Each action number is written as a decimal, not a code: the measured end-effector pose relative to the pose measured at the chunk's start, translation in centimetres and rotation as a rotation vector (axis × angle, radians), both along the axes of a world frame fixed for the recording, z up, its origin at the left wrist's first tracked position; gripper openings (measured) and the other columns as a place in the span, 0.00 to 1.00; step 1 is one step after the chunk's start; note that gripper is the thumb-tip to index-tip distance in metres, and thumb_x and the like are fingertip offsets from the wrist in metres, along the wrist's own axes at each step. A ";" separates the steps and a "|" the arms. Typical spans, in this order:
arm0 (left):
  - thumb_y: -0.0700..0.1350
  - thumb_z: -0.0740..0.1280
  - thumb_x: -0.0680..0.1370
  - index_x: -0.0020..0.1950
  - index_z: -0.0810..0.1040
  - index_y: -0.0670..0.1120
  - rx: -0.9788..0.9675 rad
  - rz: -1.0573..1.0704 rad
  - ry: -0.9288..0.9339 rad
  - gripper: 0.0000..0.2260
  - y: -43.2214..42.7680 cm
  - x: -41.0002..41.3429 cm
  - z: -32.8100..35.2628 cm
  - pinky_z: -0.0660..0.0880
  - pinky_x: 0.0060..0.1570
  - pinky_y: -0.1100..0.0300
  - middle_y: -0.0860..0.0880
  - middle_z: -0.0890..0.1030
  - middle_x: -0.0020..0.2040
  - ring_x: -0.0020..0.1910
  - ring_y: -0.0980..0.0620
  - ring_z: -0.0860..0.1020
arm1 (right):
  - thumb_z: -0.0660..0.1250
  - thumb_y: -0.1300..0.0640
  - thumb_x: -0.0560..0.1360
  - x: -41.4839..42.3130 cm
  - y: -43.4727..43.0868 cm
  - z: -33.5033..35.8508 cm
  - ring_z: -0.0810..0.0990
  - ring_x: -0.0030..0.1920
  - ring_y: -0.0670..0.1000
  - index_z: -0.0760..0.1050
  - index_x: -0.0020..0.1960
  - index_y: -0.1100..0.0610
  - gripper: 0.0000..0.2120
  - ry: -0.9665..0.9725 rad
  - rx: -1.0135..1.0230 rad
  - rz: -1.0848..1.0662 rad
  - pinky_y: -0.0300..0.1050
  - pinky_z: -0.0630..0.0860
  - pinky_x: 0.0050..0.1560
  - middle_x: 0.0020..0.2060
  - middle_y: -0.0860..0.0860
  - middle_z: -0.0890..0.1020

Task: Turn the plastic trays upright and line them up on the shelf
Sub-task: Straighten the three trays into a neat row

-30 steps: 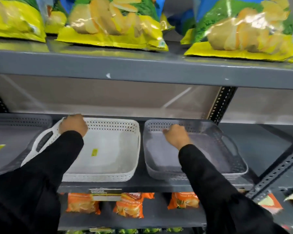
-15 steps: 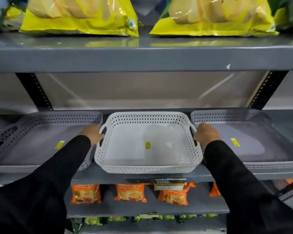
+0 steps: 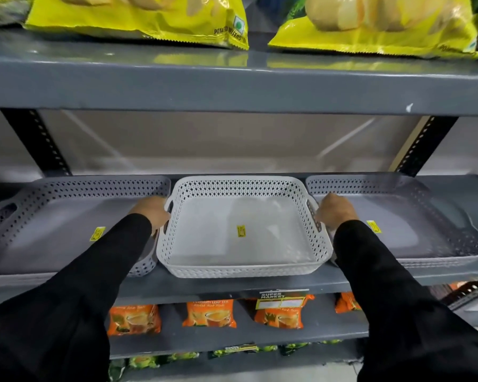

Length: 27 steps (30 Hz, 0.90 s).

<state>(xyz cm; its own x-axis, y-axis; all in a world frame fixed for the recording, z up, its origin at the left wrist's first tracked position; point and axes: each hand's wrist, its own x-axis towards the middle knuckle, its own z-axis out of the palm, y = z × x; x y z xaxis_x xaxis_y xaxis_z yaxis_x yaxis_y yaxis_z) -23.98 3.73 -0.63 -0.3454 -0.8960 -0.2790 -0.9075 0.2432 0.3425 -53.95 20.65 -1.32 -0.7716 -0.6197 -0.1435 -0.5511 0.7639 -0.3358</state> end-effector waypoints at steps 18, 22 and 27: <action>0.39 0.59 0.79 0.67 0.71 0.35 -0.041 0.015 -0.035 0.17 -0.4 -0.5 -0.1 0.72 0.42 0.57 0.41 0.77 0.41 0.40 0.44 0.74 | 0.59 0.67 0.74 -0.6 -0.5 -0.2 0.81 0.52 0.61 0.73 0.47 0.64 0.05 -0.041 -0.072 -0.003 0.50 0.79 0.53 0.51 0.63 0.81; 0.39 0.59 0.79 0.68 0.71 0.36 -0.051 0.015 -0.041 0.18 0.0 -0.1 -0.3 0.72 0.42 0.57 0.42 0.76 0.41 0.40 0.44 0.75 | 0.59 0.67 0.74 -0.5 -0.2 -0.5 0.81 0.52 0.61 0.75 0.53 0.67 0.10 -0.045 -0.085 -0.006 0.52 0.78 0.55 0.52 0.63 0.81; 0.38 0.58 0.79 0.68 0.71 0.37 -0.055 0.008 -0.048 0.17 0.5 -0.1 -0.5 0.76 0.49 0.54 0.36 0.79 0.58 0.45 0.41 0.77 | 0.59 0.66 0.75 -0.2 0.4 -0.4 0.80 0.53 0.61 0.73 0.57 0.67 0.12 -0.024 -0.079 0.001 0.51 0.77 0.55 0.54 0.63 0.80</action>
<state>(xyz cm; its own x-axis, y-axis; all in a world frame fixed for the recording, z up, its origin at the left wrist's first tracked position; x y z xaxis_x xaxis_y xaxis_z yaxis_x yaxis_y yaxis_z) -24.07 4.23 -1.17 -0.3255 -0.9132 -0.2453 -0.9246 0.2531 0.2846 -54.18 21.02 -1.72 -0.7679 -0.6306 -0.1129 -0.5427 0.7340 -0.4083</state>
